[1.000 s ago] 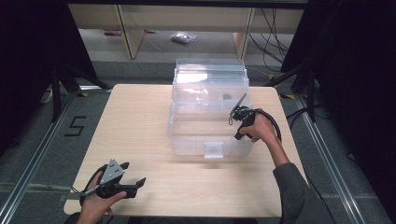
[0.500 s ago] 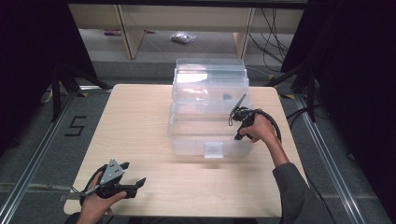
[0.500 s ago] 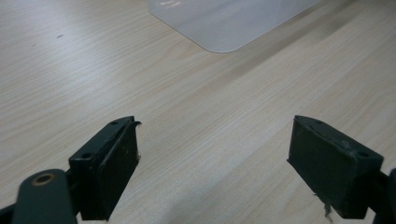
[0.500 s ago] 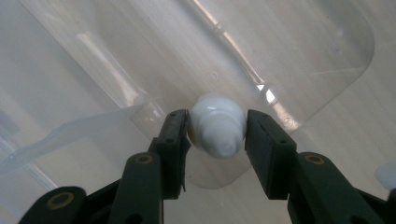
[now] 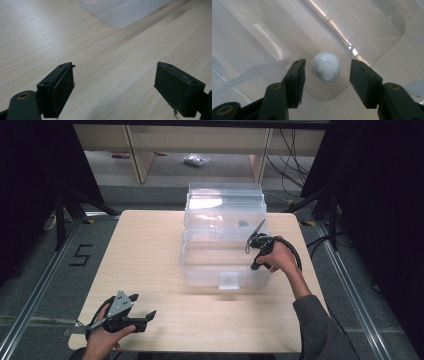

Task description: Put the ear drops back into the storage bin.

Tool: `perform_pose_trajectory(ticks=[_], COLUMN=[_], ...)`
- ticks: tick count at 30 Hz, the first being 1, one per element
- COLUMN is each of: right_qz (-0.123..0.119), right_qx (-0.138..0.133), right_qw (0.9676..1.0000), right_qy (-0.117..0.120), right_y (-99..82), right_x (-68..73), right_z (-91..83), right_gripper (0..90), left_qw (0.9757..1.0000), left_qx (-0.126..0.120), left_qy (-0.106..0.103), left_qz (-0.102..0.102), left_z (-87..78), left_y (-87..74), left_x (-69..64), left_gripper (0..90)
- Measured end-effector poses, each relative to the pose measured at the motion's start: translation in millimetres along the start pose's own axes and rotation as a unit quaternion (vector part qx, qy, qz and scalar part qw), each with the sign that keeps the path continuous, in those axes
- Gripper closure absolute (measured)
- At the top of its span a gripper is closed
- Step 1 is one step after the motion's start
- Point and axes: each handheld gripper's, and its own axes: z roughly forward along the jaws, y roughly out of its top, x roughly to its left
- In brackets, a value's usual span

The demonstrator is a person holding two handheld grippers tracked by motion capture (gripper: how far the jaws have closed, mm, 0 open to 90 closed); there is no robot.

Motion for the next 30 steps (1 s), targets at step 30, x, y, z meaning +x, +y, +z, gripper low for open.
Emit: perform_pose_trajectory(ticks=[30], right_qz=[0.000], right_qx=[-0.096], right_qw=[0.9954], right_qy=[-0.012], right_y=[-13.0], right_x=[20.9], right_z=[-48.8], right_gripper=[30.0], left_qw=[1.0000], left_qx=[0.000], left_qy=[0.001], left_qz=[-0.002], left_z=[0.3], left_y=[0.0], left_x=[0.1], left_gripper=[15.4])
